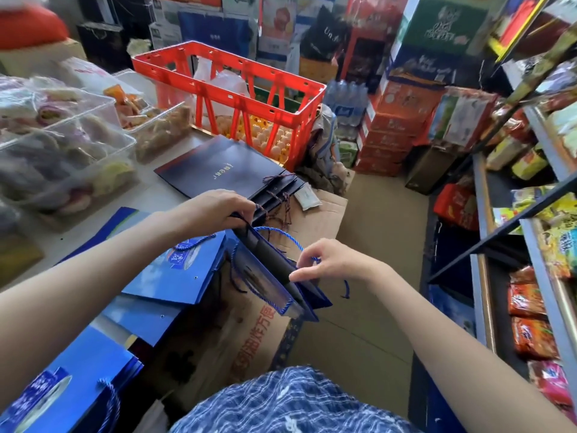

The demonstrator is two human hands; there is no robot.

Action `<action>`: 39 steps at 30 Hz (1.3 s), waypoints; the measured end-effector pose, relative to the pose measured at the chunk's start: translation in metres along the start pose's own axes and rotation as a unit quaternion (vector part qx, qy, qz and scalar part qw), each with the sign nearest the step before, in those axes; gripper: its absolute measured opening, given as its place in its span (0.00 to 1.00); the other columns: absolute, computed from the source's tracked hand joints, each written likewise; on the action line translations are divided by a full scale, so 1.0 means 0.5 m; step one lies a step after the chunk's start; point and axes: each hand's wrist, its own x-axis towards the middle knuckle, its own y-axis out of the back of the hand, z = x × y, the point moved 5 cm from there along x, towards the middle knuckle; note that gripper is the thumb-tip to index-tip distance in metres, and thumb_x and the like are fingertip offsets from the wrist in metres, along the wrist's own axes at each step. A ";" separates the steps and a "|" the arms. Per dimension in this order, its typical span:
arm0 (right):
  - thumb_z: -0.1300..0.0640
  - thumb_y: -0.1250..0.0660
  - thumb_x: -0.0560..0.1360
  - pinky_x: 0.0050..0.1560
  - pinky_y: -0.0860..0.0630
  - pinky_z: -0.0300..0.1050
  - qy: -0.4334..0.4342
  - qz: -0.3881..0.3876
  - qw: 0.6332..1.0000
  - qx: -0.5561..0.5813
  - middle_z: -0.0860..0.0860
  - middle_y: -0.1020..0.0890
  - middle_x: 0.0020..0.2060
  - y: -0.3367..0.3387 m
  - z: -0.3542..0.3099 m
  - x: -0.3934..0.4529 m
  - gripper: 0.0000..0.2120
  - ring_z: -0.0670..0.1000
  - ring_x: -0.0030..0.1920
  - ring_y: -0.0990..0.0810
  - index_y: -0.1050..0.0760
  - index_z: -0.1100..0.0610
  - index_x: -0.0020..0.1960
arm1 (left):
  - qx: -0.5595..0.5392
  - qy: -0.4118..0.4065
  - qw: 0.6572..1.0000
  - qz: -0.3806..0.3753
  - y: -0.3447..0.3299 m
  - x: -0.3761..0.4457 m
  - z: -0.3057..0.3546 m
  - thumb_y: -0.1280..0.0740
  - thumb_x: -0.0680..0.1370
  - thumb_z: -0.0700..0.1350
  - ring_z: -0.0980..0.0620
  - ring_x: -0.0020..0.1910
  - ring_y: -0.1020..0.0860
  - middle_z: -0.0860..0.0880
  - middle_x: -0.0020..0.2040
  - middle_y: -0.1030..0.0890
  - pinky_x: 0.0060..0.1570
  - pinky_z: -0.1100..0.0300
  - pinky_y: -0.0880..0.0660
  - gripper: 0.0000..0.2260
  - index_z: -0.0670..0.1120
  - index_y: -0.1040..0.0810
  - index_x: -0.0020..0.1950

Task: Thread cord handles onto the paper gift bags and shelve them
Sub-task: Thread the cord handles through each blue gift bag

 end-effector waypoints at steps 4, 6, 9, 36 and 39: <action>0.44 0.31 0.73 0.33 0.31 0.37 0.003 0.016 0.999 0.035 0.44 0.23 0.28 0.016 0.003 0.007 0.19 0.43 0.31 0.28 0.21 0.62 0.39 | -0.011 0.034 0.999 0.009 0.011 0.014 -0.008 0.31 0.74 0.38 0.52 0.41 0.26 0.54 0.39 0.24 0.44 0.60 0.30 0.02 0.43 0.20 0.45; 0.46 0.31 0.73 0.28 0.35 0.31 0.007 0.031 0.998 0.055 0.42 0.26 0.24 0.021 0.006 0.009 0.17 0.41 0.26 0.32 0.21 0.59 0.37 | -0.023 0.043 0.999 0.008 0.008 0.030 -0.007 0.31 0.74 0.38 0.50 0.43 0.24 0.53 0.39 0.23 0.45 0.58 0.29 0.02 0.43 0.20 0.45; 0.55 0.33 0.76 0.26 0.35 0.32 0.015 0.061 0.997 0.055 0.42 0.29 0.21 0.023 0.010 0.017 0.15 0.41 0.23 0.32 0.25 0.54 0.30 | -0.011 0.058 0.998 0.022 -0.004 0.054 -0.006 0.31 0.74 0.40 0.49 0.54 0.27 0.51 0.48 0.20 0.56 0.53 0.30 0.06 0.45 0.19 0.51; 0.65 0.41 0.79 0.26 0.30 0.32 0.067 0.144 0.823 0.545 0.51 0.16 0.35 0.126 -0.050 0.117 0.07 0.43 0.26 0.24 0.24 0.61 0.46 | -0.154 0.248 0.943 0.161 -0.087 -0.010 -0.080 0.31 0.74 0.37 0.41 0.57 0.27 0.45 0.59 0.24 0.54 0.59 0.35 0.08 0.40 0.24 0.34; 0.65 0.46 0.80 0.35 0.24 0.36 0.098 0.154 0.811 0.555 0.52 0.16 0.37 0.173 -0.079 0.121 0.11 0.47 0.36 0.18 0.24 0.60 0.48 | -0.182 0.299 0.921 0.171 -0.086 -0.010 -0.103 0.33 0.75 0.36 0.45 0.52 0.24 0.43 0.57 0.23 0.46 0.67 0.36 0.07 0.37 0.24 0.37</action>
